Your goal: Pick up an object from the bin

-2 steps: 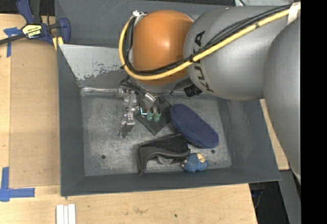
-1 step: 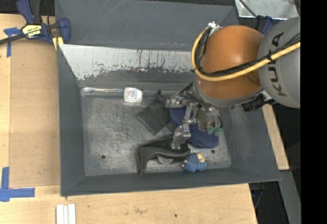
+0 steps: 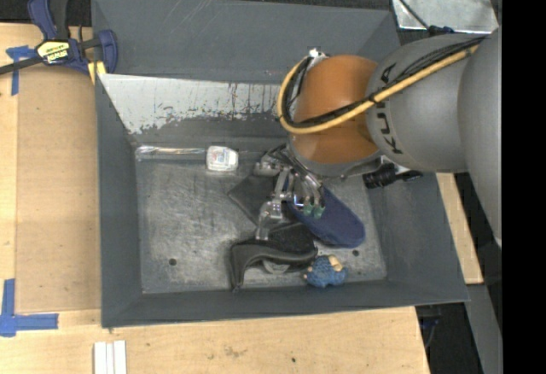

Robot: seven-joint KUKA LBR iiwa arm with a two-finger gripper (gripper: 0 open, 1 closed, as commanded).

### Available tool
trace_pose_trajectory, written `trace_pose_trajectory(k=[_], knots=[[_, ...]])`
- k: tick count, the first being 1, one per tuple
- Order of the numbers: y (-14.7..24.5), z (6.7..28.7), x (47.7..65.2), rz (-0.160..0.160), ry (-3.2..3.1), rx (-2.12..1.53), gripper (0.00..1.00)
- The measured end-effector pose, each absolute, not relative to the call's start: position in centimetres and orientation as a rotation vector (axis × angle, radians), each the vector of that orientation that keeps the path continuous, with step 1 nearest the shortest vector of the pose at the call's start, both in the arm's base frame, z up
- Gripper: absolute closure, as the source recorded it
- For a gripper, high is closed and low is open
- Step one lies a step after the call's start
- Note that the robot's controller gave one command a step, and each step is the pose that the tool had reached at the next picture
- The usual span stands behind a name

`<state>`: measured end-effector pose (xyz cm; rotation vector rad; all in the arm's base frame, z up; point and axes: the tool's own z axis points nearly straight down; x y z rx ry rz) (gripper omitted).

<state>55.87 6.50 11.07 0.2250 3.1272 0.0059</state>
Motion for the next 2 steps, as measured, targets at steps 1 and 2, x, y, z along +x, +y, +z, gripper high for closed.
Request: trace_pose_trajectory(k=[1,2], knots=[[5.9,10.8,56.1,0.006,3.118,0.079,0.0],[1.7,8.0,59.1,-0.002,3.023,-0.837,0.0]])
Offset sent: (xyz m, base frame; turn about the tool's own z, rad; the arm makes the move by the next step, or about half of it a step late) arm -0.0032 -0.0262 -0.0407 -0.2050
